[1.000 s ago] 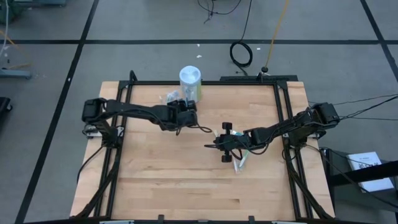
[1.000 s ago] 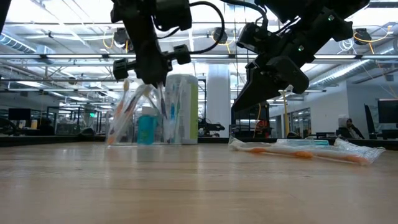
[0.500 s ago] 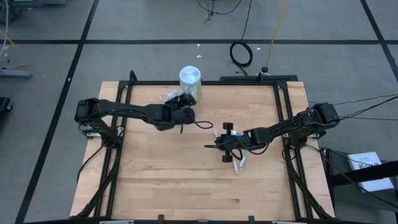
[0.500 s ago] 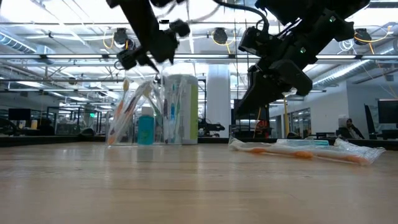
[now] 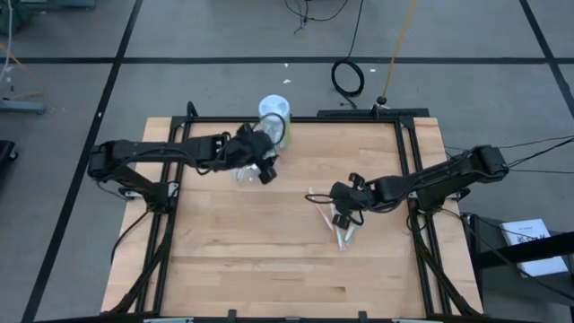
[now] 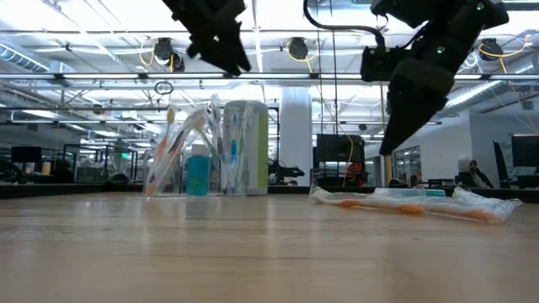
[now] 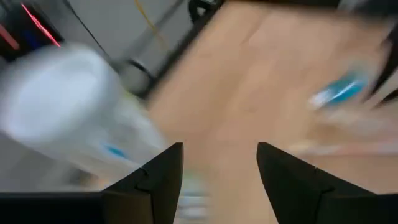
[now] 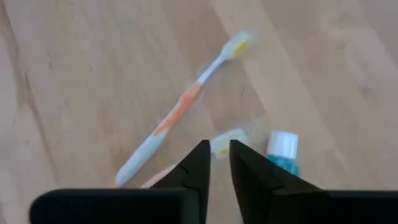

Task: Pick & Place toothbrushing station
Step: Put the left orange toothbrush into the transparent organizer

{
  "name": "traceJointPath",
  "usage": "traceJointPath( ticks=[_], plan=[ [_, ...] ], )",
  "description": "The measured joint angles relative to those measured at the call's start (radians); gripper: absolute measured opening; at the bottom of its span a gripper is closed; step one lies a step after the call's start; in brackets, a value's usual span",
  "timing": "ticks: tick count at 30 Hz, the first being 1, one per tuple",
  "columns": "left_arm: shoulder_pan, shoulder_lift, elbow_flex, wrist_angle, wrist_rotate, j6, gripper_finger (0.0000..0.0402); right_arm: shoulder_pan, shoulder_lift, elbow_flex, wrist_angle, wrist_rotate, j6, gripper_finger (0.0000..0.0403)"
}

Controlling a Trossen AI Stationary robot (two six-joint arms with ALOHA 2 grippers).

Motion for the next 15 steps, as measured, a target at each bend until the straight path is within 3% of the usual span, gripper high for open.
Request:
traceJointPath(
  ticks=[3, 6, 15],
  plan=[
    [0.008, 0.029, 0.0, 0.001, 0.138, -0.239, 0.0209, 0.001, -0.001, -0.02, 0.022, -0.041, -0.001, 0.0071],
    [-0.004, 0.089, 0.0, 0.017, 0.232, -0.314, 0.0209, -0.001, -0.001, -0.049, 0.037, -0.079, 0.0, 0.0085],
    [-0.062, 0.367, 0.0, 0.258, 0.247, -0.533, 0.0209, -0.001, -0.001, -0.073, 0.042, -0.083, 0.0, 0.0102]
  ],
)
